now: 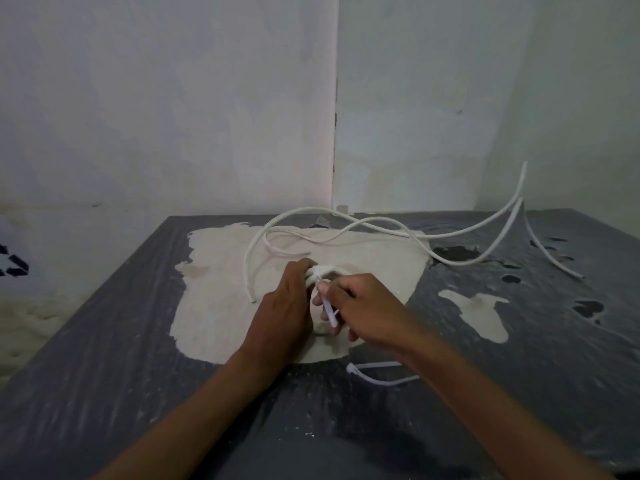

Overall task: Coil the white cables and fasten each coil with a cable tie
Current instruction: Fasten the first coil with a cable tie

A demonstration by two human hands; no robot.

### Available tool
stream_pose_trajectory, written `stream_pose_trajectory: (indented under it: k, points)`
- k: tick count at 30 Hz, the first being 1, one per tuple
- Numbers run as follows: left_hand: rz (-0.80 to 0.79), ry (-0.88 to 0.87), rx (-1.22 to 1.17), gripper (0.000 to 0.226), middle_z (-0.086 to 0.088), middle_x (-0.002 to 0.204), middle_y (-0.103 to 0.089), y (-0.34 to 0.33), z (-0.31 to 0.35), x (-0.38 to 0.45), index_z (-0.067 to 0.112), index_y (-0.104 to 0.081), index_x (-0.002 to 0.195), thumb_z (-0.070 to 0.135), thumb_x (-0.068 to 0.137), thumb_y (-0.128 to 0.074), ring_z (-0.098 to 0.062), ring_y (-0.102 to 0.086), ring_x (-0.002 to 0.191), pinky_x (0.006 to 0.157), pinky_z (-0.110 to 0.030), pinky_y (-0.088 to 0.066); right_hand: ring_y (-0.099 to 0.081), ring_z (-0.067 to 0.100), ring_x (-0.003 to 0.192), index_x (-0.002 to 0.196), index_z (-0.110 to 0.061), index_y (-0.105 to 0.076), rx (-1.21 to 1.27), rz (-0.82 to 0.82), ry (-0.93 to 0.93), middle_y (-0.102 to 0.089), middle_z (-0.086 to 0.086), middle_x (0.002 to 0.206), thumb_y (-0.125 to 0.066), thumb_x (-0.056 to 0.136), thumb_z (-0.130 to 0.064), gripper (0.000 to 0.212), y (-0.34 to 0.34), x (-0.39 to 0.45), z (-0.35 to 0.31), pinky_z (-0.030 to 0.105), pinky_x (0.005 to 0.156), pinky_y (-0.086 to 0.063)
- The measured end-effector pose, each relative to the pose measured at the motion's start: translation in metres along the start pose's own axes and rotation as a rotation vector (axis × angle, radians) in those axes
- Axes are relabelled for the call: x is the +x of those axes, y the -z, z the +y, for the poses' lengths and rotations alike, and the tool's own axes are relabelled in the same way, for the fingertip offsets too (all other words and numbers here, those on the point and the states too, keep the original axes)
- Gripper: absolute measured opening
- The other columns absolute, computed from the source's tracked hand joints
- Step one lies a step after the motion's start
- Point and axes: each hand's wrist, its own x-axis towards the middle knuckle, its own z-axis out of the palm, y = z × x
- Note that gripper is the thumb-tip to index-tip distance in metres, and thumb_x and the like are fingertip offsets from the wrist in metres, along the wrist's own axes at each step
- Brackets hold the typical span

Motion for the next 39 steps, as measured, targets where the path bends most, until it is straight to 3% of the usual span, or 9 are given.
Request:
stream_pose_trajectory:
  k: [2, 4, 8, 11, 15, 21, 31, 35, 39]
  points:
    - [-0.01, 0.07, 0.023, 0.045, 0.009, 0.104, -0.042, 0.0, 0.0, 0.001, 0.013, -0.038, 0.128, 0.038, 0.093, -0.048, 0.0, -0.049, 0.069, 0.066, -0.003, -0.037, -0.062, 0.007, 0.061, 0.089, -0.022, -0.068, 0.077, -0.03, -0.046, -0.07, -0.005, 0.079, -0.046, 0.1, -0.034, 0.028, -0.008, -0.001, -0.001, 0.017, 0.048, -0.042]
    - [-0.004, 0.106, 0.024, 0.044, 0.011, 0.104, -0.039, -0.001, 0.0, 0.0, 0.015, -0.035, 0.129, 0.036, 0.093, -0.05, 0.004, -0.046, 0.065, 0.06, -0.003, -0.034, -0.06, 0.009, 0.056, 0.087, -0.021, -0.069, 0.13, -0.044, -0.075, -0.07, -0.003, 0.076, -0.045, 0.101, -0.035, 0.032, -0.012, -0.003, -0.002, 0.019, 0.047, -0.042]
    - [-0.007, 0.144, 0.015, 0.041, 0.002, 0.105, -0.055, -0.001, -0.001, -0.001, 0.016, -0.031, 0.129, 0.024, 0.095, -0.053, -0.008, -0.058, 0.07, 0.066, -0.021, -0.052, -0.056, 0.008, 0.062, 0.08, -0.016, -0.068, -0.116, 0.028, -0.045, -0.064, -0.004, 0.072, -0.042, 0.102, -0.032, 0.037, -0.018, 0.0, -0.004, 0.022, 0.062, -0.038]
    - [-0.024, 0.182, -0.009, 0.045, 0.01, 0.098, -0.049, -0.001, -0.002, 0.001, 0.017, -0.032, 0.129, 0.033, 0.093, -0.055, 0.002, -0.051, 0.07, 0.071, -0.016, -0.046, -0.055, 0.014, 0.074, 0.095, -0.016, -0.069, -0.493, 0.143, 0.025, -0.068, 0.003, 0.094, -0.044, 0.099, -0.029, 0.028, -0.029, 0.002, 0.0, 0.023, 0.073, -0.043]
    - [-0.01, 0.11, 0.045, 0.045, 0.001, 0.098, -0.055, -0.006, -0.002, 0.002, 0.013, -0.033, 0.129, 0.022, 0.092, -0.058, -0.005, -0.055, 0.065, 0.063, -0.022, -0.052, -0.052, 0.015, 0.074, 0.095, -0.017, -0.07, -0.524, 0.21, -0.001, -0.056, -0.001, 0.078, -0.053, 0.092, -0.024, 0.018, -0.025, -0.001, 0.0, 0.029, 0.066, -0.042]
    - [-0.004, 0.091, 0.053, 0.045, -0.004, 0.1, -0.057, -0.008, -0.007, -0.001, 0.012, -0.033, 0.128, 0.012, 0.091, -0.058, -0.014, -0.059, 0.062, 0.061, -0.036, -0.056, -0.056, 0.018, 0.081, 0.107, -0.018, -0.07, -0.557, 0.2, 0.015, -0.068, 0.004, 0.1, -0.06, 0.088, -0.022, 0.021, -0.03, 0.004, 0.003, 0.031, 0.073, -0.047]
    - [0.009, 0.079, 0.008, 0.046, 0.006, 0.093, -0.048, -0.002, -0.003, -0.002, 0.009, -0.036, 0.127, 0.005, 0.087, -0.058, -0.008, -0.052, 0.063, 0.055, -0.019, -0.041, -0.064, 0.024, 0.094, 0.114, -0.018, -0.068, -0.645, 0.216, 0.049, -0.069, 0.005, 0.109, -0.056, 0.091, -0.02, 0.026, -0.037, 0.014, 0.005, 0.033, 0.074, -0.049]
    - [0.058, 0.09, -0.044, 0.034, 0.005, 0.091, -0.053, 0.003, -0.007, -0.002, 0.011, -0.04, 0.123, 0.004, 0.092, -0.051, -0.007, -0.054, 0.066, 0.059, -0.026, -0.051, -0.059, 0.02, 0.086, 0.119, -0.022, -0.066, -0.649, 0.118, 0.033, -0.067, 0.002, 0.111, -0.056, 0.091, -0.021, 0.03, -0.032, 0.012, 0.002, 0.031, 0.069, -0.042]
    - [0.055, 0.033, -0.195, 0.025, 0.015, 0.087, -0.052, 0.009, -0.007, -0.004, 0.014, -0.044, 0.119, 0.009, 0.095, -0.049, -0.001, -0.057, 0.072, 0.061, -0.01, -0.043, -0.061, 0.022, 0.08, 0.099, -0.018, -0.072, -0.679, 0.029, 0.07, -0.069, 0.006, 0.096, -0.047, 0.097, -0.028, 0.027, -0.022, 0.008, 0.005, 0.033, 0.068, -0.047]
